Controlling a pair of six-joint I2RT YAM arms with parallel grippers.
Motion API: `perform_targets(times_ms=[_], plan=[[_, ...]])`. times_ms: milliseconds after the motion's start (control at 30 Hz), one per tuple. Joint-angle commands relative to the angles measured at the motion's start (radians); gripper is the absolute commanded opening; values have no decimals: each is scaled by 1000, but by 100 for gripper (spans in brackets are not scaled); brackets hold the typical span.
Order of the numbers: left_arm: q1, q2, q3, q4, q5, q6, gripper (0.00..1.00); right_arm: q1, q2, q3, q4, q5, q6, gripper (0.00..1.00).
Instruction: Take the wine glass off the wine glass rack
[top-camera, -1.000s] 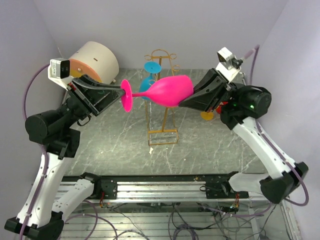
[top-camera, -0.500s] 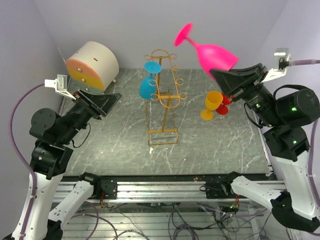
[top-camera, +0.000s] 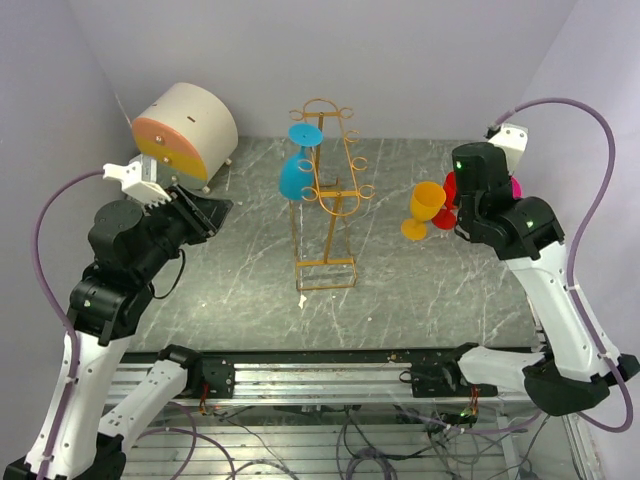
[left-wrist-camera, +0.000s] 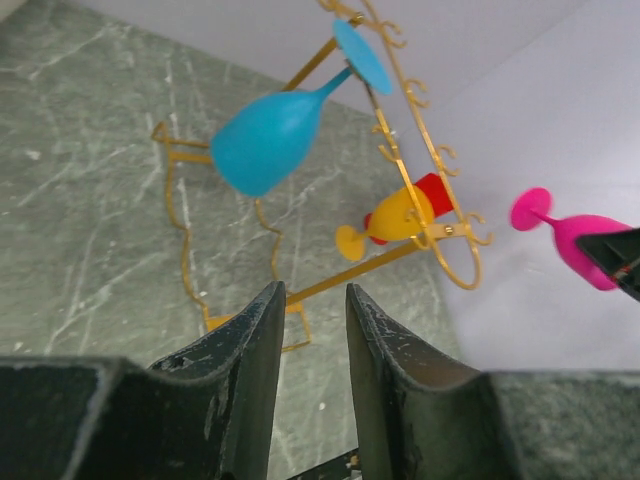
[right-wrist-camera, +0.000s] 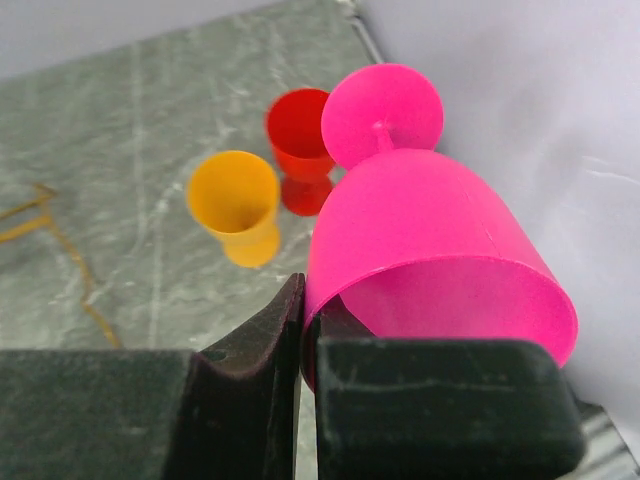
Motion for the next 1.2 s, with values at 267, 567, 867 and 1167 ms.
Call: perform_targets(times_ms=[267, 567, 867, 1167], plan=[[-4, -7, -48, -62, -94, 104, 40, -327, 20, -131, -26, -488, -145, 0], [-4, 3, -66, -72, -108, 131, 40, -358, 98, -291, 64, -665, -144, 0], [-4, 14, -126, -55, -107, 137, 39, -360, 159, -322, 114, -792, -157, 0], [-3, 27, -187, -24, -103, 144, 38, -360, 206, -347, 107, -858, -178, 0]])
